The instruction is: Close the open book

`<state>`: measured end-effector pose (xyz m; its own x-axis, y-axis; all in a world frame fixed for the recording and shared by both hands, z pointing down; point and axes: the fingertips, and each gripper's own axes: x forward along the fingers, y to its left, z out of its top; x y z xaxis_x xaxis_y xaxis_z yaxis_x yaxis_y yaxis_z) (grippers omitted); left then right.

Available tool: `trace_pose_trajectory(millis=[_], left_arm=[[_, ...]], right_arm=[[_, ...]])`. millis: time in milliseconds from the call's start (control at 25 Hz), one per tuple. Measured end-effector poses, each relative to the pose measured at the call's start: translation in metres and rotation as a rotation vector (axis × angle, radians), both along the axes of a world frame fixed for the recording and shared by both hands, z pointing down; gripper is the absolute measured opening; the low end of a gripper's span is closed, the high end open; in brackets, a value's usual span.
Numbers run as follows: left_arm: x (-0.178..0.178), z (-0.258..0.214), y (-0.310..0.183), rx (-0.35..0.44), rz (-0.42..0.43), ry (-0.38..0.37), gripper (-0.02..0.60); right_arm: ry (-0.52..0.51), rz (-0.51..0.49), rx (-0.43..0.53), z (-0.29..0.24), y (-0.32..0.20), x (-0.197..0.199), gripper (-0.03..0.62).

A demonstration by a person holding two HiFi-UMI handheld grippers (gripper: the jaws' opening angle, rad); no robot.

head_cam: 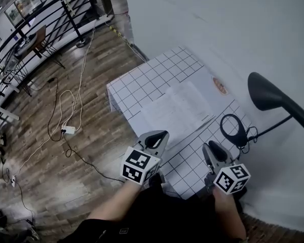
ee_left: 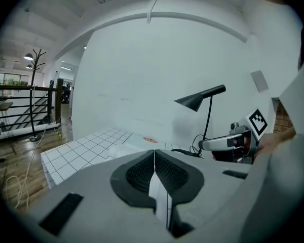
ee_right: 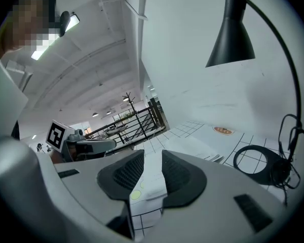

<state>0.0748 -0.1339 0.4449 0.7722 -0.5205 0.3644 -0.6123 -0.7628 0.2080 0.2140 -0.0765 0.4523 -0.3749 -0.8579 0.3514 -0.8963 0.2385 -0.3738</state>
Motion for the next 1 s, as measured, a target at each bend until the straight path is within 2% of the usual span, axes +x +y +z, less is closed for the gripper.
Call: trace_pose_trajectory(millis=[240,440,800,1000], left_arm=[[0.016,0.008,-0.01,-0.025,-0.041,-0.016,0.012],[0.028,0.032,-0.018,-0.069,-0.051,-0.048,0.012],[0.031,0.074,-0.032,-0.134,-0.086,-0.072,0.012],[0.031,0.093,-0.029,-0.171,-0.083,-0.093,0.012]], right_arm=[[0.005,-0.037,-0.025,0.018,-0.021,0.018,0.132],[0.009,-0.063,-0.066,0.042,-0.04,0.028,0.155],[0.029,-0.099,-0.146,0.092,-0.069,0.038,0.206],[-0.011,-0.083,-0.223,0.125,-0.075,0.042,0.257]])
